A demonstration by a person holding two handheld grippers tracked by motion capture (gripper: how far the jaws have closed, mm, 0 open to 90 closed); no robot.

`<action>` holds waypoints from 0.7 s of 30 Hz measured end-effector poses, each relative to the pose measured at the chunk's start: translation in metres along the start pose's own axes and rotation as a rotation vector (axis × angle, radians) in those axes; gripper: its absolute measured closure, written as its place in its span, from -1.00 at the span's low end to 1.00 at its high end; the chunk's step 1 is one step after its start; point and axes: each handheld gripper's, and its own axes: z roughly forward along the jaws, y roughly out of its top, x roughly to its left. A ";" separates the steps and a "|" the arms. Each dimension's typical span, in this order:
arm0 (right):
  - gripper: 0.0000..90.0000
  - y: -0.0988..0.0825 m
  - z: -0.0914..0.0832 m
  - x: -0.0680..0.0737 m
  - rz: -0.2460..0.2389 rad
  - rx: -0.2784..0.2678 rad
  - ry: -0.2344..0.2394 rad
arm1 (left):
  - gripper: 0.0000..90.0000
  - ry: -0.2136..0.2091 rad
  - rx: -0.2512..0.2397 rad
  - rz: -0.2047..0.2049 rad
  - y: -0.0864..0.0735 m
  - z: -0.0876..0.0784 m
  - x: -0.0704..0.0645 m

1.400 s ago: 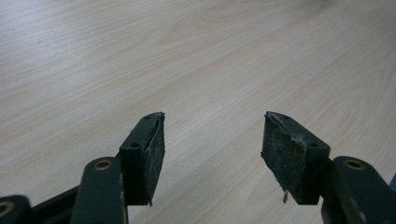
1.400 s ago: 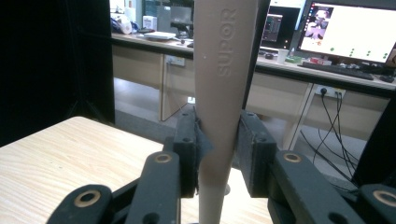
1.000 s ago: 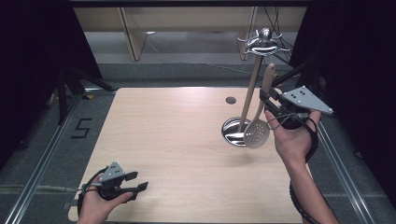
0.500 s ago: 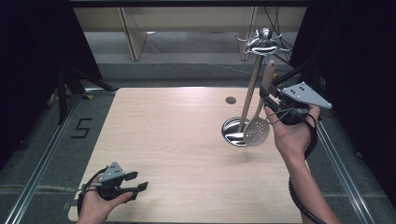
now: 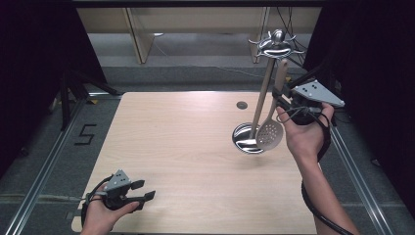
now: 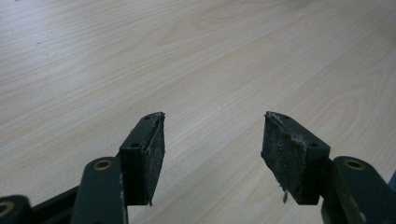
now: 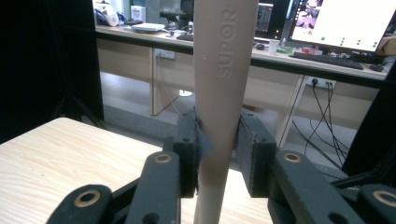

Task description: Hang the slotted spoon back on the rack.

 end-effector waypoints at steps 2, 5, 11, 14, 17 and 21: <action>0.59 0.000 0.002 0.000 0.004 0.001 0.002 | -0.14 -0.001 0.002 0.003 0.000 0.000 0.000; 0.59 0.001 0.004 -0.001 -0.003 0.007 0.001 | -0.14 0.000 0.006 0.008 0.000 0.000 0.000; 0.59 0.002 0.008 -0.001 0.002 0.019 -0.001 | -0.14 -0.001 0.000 0.002 0.000 0.000 0.000; 0.59 0.003 0.010 0.000 0.009 0.028 -0.003 | -0.14 -0.001 0.005 0.008 0.000 0.000 0.000; 0.59 0.005 0.013 -0.001 0.002 0.025 0.004 | -0.14 -0.001 0.007 0.011 0.000 0.000 0.001; 0.58 0.007 0.015 0.000 -0.002 0.041 0.000 | -0.14 -0.001 0.005 0.008 0.000 0.000 0.000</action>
